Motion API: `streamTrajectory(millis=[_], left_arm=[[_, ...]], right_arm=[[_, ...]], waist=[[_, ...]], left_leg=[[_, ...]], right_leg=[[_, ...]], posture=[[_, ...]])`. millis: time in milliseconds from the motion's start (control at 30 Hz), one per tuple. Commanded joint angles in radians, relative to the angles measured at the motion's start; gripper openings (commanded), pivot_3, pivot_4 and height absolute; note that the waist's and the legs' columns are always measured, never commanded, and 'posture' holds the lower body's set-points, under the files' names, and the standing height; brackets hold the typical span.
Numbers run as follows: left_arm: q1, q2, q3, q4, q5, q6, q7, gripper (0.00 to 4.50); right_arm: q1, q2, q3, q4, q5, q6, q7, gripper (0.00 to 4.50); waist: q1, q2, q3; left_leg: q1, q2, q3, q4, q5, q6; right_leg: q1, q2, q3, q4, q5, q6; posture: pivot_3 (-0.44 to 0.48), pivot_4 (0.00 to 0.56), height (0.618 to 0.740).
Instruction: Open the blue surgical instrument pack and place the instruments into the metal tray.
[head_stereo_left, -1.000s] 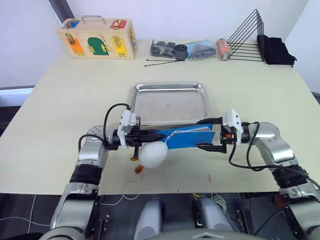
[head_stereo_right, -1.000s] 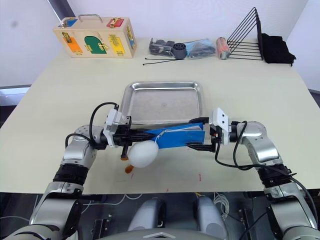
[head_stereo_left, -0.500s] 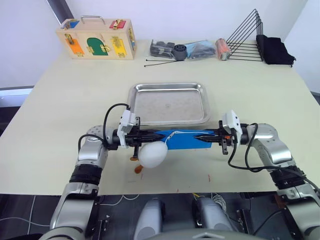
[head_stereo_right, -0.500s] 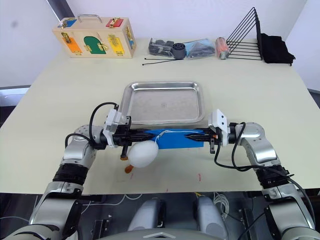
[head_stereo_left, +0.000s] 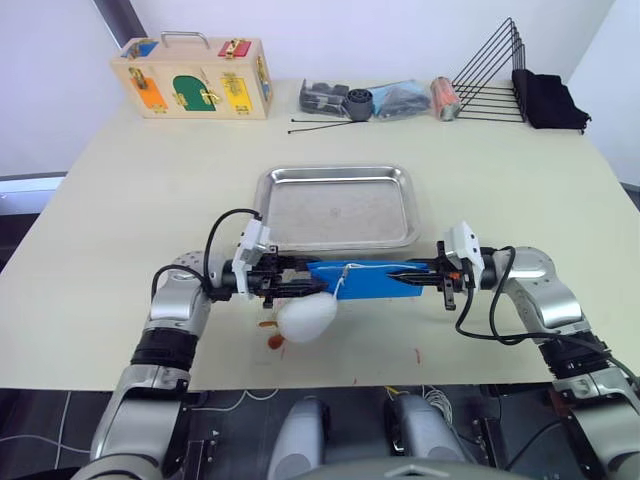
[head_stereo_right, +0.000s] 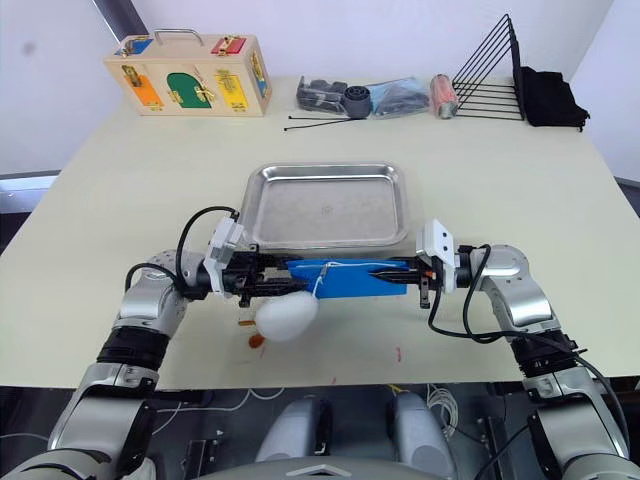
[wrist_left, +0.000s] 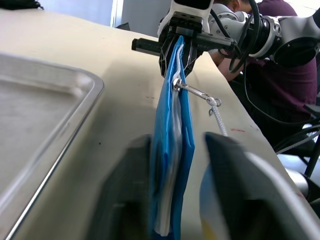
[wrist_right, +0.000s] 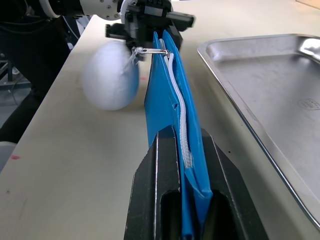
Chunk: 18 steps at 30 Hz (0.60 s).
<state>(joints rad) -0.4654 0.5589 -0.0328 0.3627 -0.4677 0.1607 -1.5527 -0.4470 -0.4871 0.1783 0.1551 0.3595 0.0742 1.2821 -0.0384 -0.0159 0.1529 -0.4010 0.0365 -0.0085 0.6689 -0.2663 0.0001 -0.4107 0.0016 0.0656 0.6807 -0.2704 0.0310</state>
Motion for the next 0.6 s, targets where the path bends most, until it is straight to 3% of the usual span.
streamTrajectory(millis=[33,100,367,600], left_arm=[[0.034,0.033,0.067,-0.069,-0.042,0.019,0.024,3.62],[0.058,0.048,0.091,-0.102,-0.053,0.034,0.044,4.43],[0.296,0.142,0.191,-0.376,-0.131,0.103,0.094,4.43],[0.389,0.146,0.158,-0.395,-0.003,-0.035,0.157,4.43]], right_arm=[[0.008,-0.006,-0.014,-0.014,-0.007,-0.020,-0.002,0.00],[0.011,-0.006,-0.014,-0.016,-0.007,-0.021,-0.004,0.00],[0.017,-0.003,-0.013,-0.006,-0.009,-0.027,-0.009,0.00],[0.007,0.009,-0.009,0.014,-0.013,-0.037,-0.007,0.00]], waist=[[-0.001,0.000,0.000],[-0.002,0.000,0.000],[-0.003,0.001,0.000],[-0.001,0.001,0.001]], left_leg=[[0.000,0.000,0.000,0.000,0.000,0.000],[0.000,0.001,-0.001,0.000,0.000,0.000],[0.001,0.002,-0.002,-0.001,0.000,0.000],[0.003,0.002,-0.002,-0.001,0.000,0.000]], right_leg=[[0.000,0.000,0.000,0.000,0.000,0.000],[0.000,0.000,0.000,0.000,0.000,0.000],[0.000,-0.002,0.001,0.000,0.000,0.000],[0.001,-0.002,0.001,0.000,0.000,0.000]], posture=[[0.000,0.150,0.740],[0.000,0.150,0.740],[0.000,0.150,0.740],[0.000,0.150,0.740]])
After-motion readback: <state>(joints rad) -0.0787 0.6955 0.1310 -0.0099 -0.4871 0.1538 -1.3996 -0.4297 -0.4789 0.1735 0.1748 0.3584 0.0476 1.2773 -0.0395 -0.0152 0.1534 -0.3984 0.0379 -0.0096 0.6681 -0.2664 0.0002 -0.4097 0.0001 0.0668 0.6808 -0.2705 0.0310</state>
